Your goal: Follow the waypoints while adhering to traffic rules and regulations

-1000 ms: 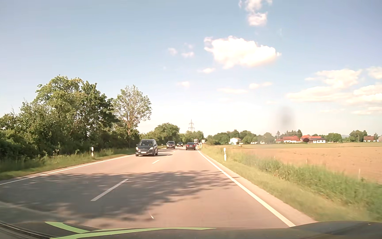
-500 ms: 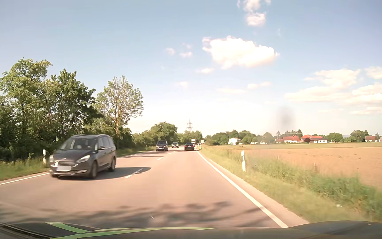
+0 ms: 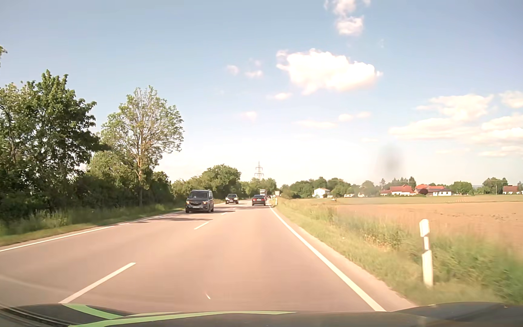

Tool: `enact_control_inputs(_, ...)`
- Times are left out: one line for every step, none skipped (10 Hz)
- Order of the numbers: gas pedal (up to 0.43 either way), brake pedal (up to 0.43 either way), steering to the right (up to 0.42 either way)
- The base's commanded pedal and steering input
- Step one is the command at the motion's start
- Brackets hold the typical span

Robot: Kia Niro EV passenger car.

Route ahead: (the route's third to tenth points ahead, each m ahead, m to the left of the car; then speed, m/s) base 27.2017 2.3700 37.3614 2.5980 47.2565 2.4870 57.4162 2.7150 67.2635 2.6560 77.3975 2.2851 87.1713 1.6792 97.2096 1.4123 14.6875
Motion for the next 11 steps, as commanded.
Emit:
enact_control_inputs(0.087, 0.000, 0.000)
enact_control_inputs(0.087, 0.000, 0.000)
enact_control_inputs(0.087, 0.000, 0.000)
enact_control_inputs(0.087, 0.000, -0.001)
enact_control_inputs(0.087, 0.000, -0.001)
enact_control_inputs(0.087, 0.000, -0.002)
enact_control_inputs(0.087, 0.000, -0.003)
enact_control_inputs(0.098, 0.000, -0.003)
enact_control_inputs(0.098, 0.000, -0.004)
enact_control_inputs(0.098, 0.000, -0.004)
enact_control_inputs(0.098, 0.000, -0.003)
